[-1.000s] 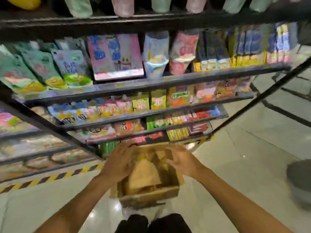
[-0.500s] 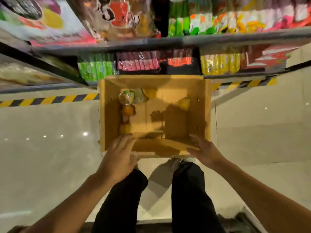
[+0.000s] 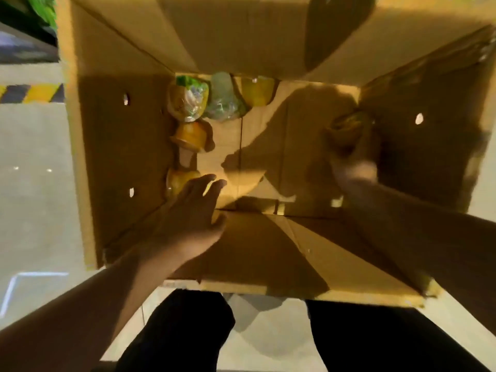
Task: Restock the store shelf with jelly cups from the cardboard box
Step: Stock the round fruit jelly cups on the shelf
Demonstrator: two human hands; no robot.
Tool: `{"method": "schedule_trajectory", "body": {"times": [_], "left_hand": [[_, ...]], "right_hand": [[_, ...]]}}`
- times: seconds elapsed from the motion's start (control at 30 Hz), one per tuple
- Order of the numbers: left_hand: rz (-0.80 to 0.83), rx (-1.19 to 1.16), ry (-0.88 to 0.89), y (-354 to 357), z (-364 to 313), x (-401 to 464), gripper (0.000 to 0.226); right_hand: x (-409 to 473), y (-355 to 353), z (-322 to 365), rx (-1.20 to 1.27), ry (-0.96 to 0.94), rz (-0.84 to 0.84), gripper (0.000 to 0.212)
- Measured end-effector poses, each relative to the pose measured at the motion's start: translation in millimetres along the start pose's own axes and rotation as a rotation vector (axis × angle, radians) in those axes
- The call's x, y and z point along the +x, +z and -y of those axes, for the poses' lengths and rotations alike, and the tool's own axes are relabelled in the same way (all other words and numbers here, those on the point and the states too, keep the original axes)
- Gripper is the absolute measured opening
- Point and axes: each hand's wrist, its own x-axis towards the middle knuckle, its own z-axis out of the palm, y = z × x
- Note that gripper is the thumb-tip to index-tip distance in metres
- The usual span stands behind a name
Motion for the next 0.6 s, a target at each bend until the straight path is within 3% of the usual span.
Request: {"method": "schedule_trajectory", "body": {"times": [0.13,0.27,0.43,0.6], "left_hand": [[-0.07,-0.007,0.042,19.6,23.6,37.8,0.079],[-0.101,-0.079,-0.022,37.7,34.8,48.1,0.073],[-0.058,-0.163,-0.099,41.7,37.4,35.6,0.057],[-0.129,-0.239,-0.113,31.4,47.3,34.3,0.063]], "right_hand": [[35.6,27.8,1.0,-0.124,0.014,-0.104,0.066],[42.4,43.0,-11.0,-0.126,-0.008,-0.251,0.065],[46.1,34.8,-10.4,-0.124,-0.043,-0.114,0.075],[42.4,38.7,2.2,0.221,-0.015,-0.086,0.075]]}}
